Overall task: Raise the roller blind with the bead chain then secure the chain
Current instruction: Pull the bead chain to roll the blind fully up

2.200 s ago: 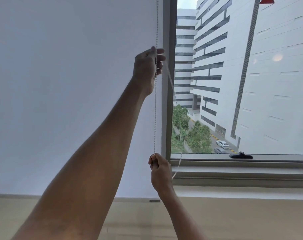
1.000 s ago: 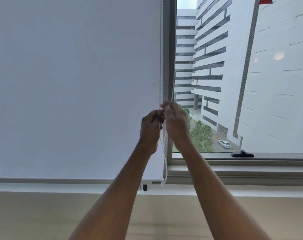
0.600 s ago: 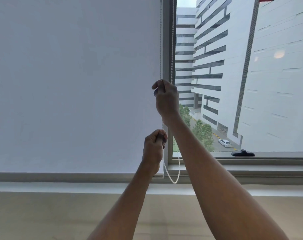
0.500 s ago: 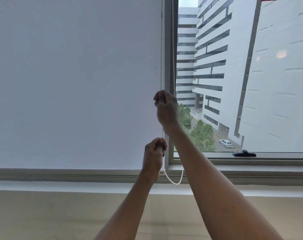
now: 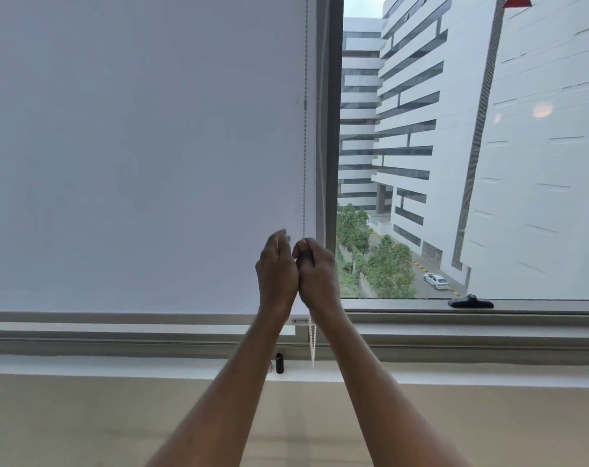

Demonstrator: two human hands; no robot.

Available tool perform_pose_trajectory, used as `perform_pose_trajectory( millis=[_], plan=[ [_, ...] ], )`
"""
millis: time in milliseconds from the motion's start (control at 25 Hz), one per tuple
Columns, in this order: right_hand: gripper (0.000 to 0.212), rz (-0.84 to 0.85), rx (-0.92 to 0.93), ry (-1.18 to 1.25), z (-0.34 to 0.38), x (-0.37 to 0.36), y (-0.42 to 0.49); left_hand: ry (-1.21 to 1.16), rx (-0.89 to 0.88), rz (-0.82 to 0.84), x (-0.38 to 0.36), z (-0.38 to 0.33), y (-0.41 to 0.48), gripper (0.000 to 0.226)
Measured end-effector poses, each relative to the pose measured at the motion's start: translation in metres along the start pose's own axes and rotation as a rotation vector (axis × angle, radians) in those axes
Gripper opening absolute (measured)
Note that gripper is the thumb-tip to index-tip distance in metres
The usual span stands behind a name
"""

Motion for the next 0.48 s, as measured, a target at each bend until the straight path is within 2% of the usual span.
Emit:
perform_pose_trajectory(
  millis=[120, 360, 480],
  plan=[
    [0.039, 0.026, -0.031, -0.034, -0.021, -0.008, -0.018, -0.172, -0.097, 0.068, -0.017, -0.055, 0.033, 0.043],
    [0.037, 0.071, -0.092, -0.046, -0.057, -0.023, -0.051, -0.362, -0.157, 0.231, -0.05, -0.146, 0.078, 0.038],
    [0.04, 0.089, -0.107, -0.047, -0.06, -0.024, -0.057, -0.477, -0.148, 0.247, -0.057, -0.182, 0.095, 0.034]
  ],
)
Point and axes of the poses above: each hand's wrist, its own y-axis towards the middle knuckle, its own x-axis out of the back of the hand, z = x × y, the point moved 7 cm from there along y, towards the middle knuckle, and after that the axes turned 15 degrees about -y, right-handed, at the moved point
